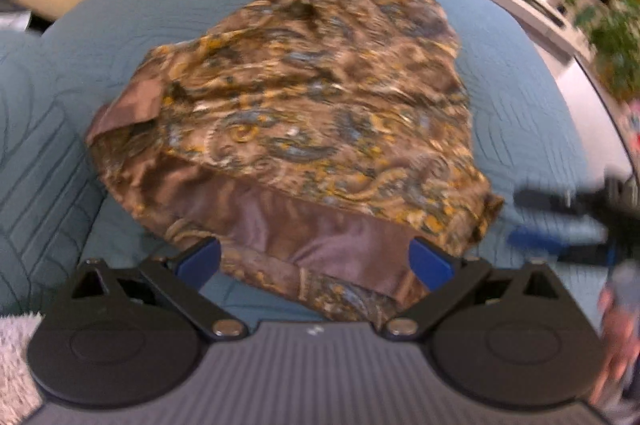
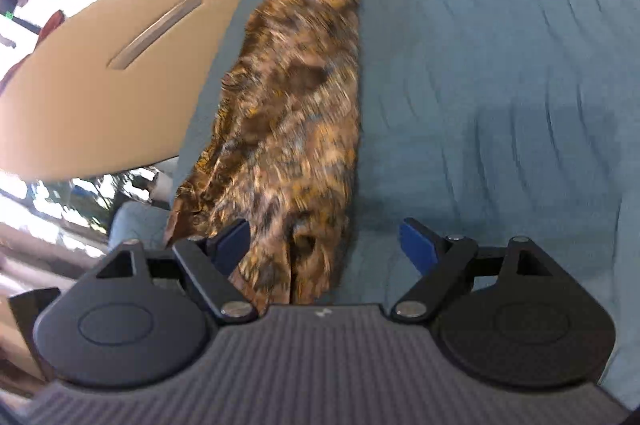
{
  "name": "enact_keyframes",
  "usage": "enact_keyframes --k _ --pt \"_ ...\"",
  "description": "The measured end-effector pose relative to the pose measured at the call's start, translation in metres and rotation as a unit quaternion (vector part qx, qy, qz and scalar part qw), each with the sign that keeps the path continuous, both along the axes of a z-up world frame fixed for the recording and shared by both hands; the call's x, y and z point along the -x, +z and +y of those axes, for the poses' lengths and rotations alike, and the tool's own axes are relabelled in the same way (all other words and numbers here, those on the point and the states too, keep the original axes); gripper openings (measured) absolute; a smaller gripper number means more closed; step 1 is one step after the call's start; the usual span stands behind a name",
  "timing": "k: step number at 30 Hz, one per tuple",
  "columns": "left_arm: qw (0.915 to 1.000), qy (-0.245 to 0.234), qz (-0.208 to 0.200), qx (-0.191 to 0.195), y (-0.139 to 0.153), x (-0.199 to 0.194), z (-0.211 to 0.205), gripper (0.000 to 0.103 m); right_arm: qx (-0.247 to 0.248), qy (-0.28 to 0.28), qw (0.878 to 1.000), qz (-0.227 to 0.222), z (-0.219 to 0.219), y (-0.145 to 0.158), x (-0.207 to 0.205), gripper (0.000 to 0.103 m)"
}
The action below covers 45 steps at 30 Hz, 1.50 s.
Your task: Fold clothes
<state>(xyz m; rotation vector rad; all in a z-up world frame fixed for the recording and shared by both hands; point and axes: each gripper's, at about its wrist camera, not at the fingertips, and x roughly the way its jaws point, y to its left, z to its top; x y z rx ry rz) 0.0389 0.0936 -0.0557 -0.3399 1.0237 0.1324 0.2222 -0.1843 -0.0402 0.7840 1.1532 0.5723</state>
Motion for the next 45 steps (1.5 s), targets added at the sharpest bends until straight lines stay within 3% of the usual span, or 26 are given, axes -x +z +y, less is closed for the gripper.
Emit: enact_keyframes --k 7,14,15,16,18,24,29,32,36,38,40,42,45 --pt "0.9919 0.078 0.048 0.088 -0.019 -0.004 0.037 0.101 -0.089 0.0 0.994 0.061 0.017 -0.024 0.022 0.086" --pt "0.991 0.086 0.061 0.083 -0.022 -0.013 0.036 0.101 -0.096 0.024 0.994 0.043 0.063 -0.022 0.027 0.085" --pt "0.9911 0.084 0.064 0.082 -0.022 -0.015 0.034 0.101 -0.092 0.033 0.995 0.036 0.066 -0.021 0.026 0.072" --pt "0.9913 0.081 0.066 0.081 -0.022 -0.017 0.032 0.101 -0.085 0.04 0.995 0.03 0.067 -0.02 0.025 0.04" --pt "0.9917 0.073 0.068 0.081 -0.022 -0.021 0.028 0.101 -0.066 0.048 0.996 0.021 0.066 -0.019 0.026 0.012" --pt "0.9933 0.041 0.074 0.079 -0.026 -0.036 0.008 0.101 -0.054 0.049 0.997 -0.008 0.033 -0.006 0.032 0.008" --pt "0.9958 0.003 0.073 0.056 -0.028 -0.043 -0.006 0.101 -0.048 0.025 0.998 -0.027 -0.022 0.015 0.039 0.008" --pt "0.9971 0.01 0.068 0.033 -0.026 -0.048 0.002 0.101 -0.056 0.057 0.997 -0.018 -0.03 0.022 0.039 0.009" --pt "0.9979 0.016 0.063 -0.001 -0.014 -0.051 0.026 0.101 -0.046 0.091 0.995 -0.003 -0.004 0.016 0.044 0.011" --pt "0.9979 0.02 0.058 -0.02 -0.005 -0.05 0.039 0.101 -0.032 0.115 0.993 0.017 0.013 0.01 0.045 0.018" --pt "0.9977 0.023 0.055 -0.033 0.006 -0.045 0.056 0.101 -0.012 0.138 0.99 0.031 0.023 0.007 0.046 0.049" --pt "0.997 0.023 0.054 -0.05 0.014 -0.042 0.068 0.101 0.012 0.15 0.988 0.025 0.025 0.009 0.047 0.066" --pt "0.9943 0.023 0.062 -0.084 0.018 -0.045 0.089 0.101 0.022 0.143 0.989 0.013 0.013 0.015 0.045 0.066"
